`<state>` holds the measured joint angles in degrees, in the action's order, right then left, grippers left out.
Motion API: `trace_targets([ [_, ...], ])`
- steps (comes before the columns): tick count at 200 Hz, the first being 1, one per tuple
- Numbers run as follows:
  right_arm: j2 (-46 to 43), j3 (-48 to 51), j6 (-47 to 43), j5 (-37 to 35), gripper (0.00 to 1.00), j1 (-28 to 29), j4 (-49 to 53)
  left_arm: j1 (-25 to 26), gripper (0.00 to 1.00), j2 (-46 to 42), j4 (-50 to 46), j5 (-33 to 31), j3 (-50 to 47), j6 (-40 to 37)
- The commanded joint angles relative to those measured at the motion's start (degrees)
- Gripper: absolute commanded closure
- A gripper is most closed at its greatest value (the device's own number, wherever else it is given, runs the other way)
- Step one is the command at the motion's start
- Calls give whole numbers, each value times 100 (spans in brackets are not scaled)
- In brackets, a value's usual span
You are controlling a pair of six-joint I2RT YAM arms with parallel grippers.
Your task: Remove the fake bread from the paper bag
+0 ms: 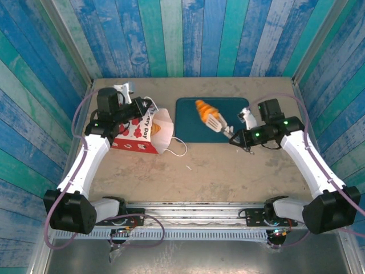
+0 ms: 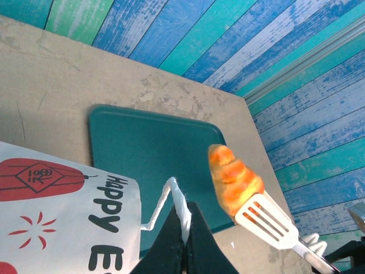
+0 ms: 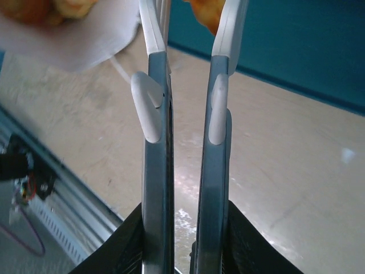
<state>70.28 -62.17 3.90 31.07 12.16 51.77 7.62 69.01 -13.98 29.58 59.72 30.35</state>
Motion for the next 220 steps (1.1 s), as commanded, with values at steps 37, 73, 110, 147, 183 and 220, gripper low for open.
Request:
trace_targets([
  [37,835,-46,832,-330,67,-724,-75,29,100,-204,392,-102,50,188],
  [73,1046,-78,1117,-1232,67,-689,-167,29,100,-114,6,-30,222,-12],
  [110,1284,-19,1213,-1152,67,-689,-416,29,100,-212,170,-39,57,-3],
  [147,1322,38,1230,-1218,65,-689,-484,25,100,-230,185,-98,83,-11],
  [183,1322,74,1162,-1207,64,-689,-483,29,100,-244,202,-218,83,-14],
  [220,1335,81,1114,-1213,61,-689,-483,29,100,-308,234,-285,63,19],
])
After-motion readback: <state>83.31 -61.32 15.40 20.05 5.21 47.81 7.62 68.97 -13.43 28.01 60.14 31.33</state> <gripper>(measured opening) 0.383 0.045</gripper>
